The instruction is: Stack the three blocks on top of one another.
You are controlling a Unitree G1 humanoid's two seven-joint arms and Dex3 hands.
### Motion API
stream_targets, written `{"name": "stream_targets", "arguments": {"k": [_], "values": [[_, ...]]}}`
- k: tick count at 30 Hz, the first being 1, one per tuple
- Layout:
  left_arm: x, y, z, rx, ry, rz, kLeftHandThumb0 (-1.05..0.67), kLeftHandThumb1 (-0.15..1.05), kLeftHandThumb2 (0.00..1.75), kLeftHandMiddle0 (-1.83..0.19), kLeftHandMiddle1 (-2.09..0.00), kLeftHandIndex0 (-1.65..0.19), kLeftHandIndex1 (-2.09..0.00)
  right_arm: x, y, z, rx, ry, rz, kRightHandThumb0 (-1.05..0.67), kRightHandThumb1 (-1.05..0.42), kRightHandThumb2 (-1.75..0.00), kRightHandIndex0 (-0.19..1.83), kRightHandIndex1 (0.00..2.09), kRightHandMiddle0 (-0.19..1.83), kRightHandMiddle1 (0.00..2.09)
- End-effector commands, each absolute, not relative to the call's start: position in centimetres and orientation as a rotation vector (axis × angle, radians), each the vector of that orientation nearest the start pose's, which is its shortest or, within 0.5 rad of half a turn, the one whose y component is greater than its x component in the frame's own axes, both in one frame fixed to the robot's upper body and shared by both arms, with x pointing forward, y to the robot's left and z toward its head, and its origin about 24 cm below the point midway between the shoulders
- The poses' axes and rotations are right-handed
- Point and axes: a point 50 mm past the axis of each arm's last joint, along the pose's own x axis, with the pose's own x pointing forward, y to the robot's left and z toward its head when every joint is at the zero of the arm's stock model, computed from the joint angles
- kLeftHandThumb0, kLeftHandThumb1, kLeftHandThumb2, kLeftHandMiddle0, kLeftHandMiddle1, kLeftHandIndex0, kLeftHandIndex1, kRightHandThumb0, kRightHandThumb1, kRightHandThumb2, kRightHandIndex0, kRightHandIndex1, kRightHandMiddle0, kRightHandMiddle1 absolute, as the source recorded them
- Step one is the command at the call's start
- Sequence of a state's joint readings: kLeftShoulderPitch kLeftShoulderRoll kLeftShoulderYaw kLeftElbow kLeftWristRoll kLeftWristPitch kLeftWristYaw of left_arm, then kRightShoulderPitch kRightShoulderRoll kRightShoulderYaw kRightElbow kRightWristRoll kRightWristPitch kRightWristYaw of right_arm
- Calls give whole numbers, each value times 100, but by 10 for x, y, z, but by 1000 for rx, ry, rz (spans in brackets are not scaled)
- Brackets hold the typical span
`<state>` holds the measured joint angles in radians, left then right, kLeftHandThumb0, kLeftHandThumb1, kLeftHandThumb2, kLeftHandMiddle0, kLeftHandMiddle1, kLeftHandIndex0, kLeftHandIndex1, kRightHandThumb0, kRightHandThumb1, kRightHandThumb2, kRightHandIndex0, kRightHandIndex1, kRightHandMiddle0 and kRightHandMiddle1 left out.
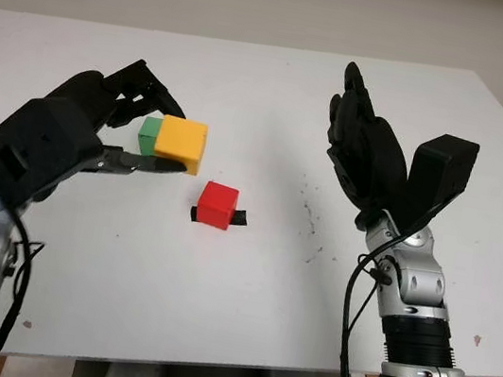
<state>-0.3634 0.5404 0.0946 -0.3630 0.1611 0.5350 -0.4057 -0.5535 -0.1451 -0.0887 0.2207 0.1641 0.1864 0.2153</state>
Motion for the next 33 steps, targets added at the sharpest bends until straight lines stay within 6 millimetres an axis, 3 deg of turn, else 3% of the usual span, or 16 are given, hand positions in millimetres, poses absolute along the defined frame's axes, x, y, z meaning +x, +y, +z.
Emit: {"name": "stream_targets", "arguments": {"k": [1,11,19,33], "values": [[295,209,202,638,-121,-176,-33,96,5,-32,-2,-31,-170,348,-147,146,23,-171,265,-82,-105,-72,-19,0,-19,0],[321,197,193,597,-41,-272,-37,93,5,-36,-5,-41,-160,347,-147,145,19,-167,256,-83,-105,-72,-19,0,-19,0],[324,192,184,614,2,-332,-36,94,6,-34,-4,-38,-160,347,-147,145,20,-164,254,-82,-105,-72,-19,0,-19,0],[319,187,170,792,18,-353,-40,94,6,-34,-5,-36,-165,346,-147,146,25,-163,257,-82,-105,-73,-19,0,-19,0]]}}
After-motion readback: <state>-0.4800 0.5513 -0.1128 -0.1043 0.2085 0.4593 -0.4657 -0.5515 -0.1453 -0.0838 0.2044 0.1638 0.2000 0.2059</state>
